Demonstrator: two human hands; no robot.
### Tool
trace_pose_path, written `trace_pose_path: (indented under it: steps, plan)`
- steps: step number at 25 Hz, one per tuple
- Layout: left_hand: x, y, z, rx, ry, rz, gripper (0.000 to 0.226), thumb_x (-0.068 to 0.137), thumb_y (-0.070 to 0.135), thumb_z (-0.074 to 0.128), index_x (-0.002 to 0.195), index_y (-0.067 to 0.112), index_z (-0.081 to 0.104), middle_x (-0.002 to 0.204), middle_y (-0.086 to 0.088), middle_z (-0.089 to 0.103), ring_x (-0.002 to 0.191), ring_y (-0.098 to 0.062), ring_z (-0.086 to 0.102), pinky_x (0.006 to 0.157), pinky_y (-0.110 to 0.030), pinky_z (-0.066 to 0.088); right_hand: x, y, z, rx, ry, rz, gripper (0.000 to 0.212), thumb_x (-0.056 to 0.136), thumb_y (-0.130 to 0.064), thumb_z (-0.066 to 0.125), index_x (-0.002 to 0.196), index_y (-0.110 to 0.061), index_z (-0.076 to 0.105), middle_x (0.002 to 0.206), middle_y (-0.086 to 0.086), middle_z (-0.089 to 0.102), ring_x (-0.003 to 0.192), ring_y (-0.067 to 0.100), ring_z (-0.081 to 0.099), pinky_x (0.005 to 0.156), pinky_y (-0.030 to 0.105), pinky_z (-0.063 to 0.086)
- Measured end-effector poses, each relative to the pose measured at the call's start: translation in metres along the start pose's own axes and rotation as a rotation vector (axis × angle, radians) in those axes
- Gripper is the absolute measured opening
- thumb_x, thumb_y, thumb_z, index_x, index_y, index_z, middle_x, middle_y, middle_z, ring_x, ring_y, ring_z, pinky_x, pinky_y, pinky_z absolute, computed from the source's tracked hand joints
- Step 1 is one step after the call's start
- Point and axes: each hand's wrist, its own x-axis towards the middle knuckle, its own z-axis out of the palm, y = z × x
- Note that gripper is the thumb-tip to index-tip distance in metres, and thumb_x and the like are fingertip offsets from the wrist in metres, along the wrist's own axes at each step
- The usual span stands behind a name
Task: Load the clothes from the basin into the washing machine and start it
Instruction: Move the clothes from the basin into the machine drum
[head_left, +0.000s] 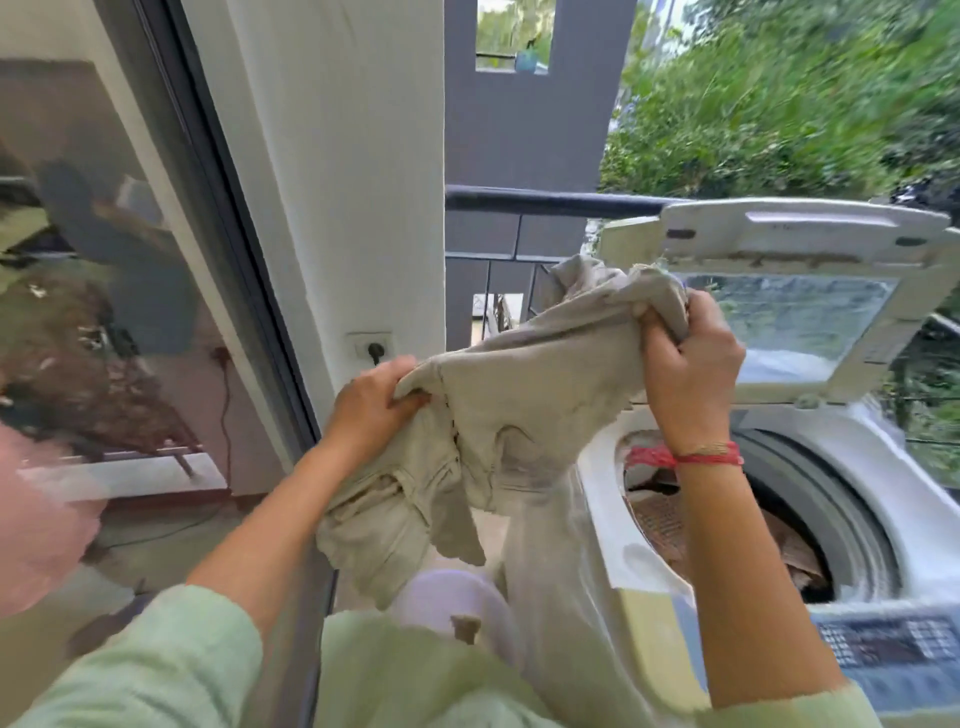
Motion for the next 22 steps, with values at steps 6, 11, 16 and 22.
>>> trace_pose_path:
  steps: [6,11,16,22]
  plan:
    - [0.026,0.044,-0.046,0.130,-0.006,0.195,0.019,0.087,0.032,0.060,0.104,0.025,0.064,0.087,0.004,0.068,0.077,-0.019,0.061,0.067,-0.031,0.045,0.019,0.024,-0.003,0.096,-0.128,0.259,0.037,0.085,-0.038,0.058,0.079,-0.001,0.059,0.076,0.016,0.061,0.075,0.029,0.055,0.065,0.037,0.042]
    - [0.039,0.055,-0.070,0.188,0.110,0.242,0.019,0.089,0.031,0.058,0.107,0.028,0.063,0.084,0.003,0.069,0.074,-0.023,0.062,0.069,-0.038,0.050,0.002,0.008,-0.003,-0.361,-0.150,0.070,0.055,0.089,-0.052,0.051,0.121,-0.008,0.052,0.108,0.014,0.060,0.094,0.032,0.060,0.072,0.036,0.048]
    - [0.045,0.065,-0.068,0.235,0.193,0.304,0.039,0.081,0.053,0.038,0.102,0.031,0.061,0.088,0.005,0.069,0.076,-0.023,0.062,0.067,-0.035,0.048,-0.044,-0.017,0.043,-0.390,-0.468,-0.369,0.106,0.068,-0.074,0.055,0.147,-0.040,-0.008,0.156,0.003,-0.001,0.141,0.038,0.018,0.106,0.060,0.023]
    - [0.053,0.105,-0.068,0.305,0.218,0.449,0.031,0.085,0.057,0.040,0.105,0.037,0.052,0.093,0.008,0.071,0.078,-0.019,0.067,0.063,-0.033,0.053,-0.022,0.005,0.039,-0.178,-0.315,-0.430,0.069,0.086,-0.008,0.051,0.143,-0.041,0.029,0.133,0.000,0.055,0.082,0.024,0.068,0.071,0.041,0.059]
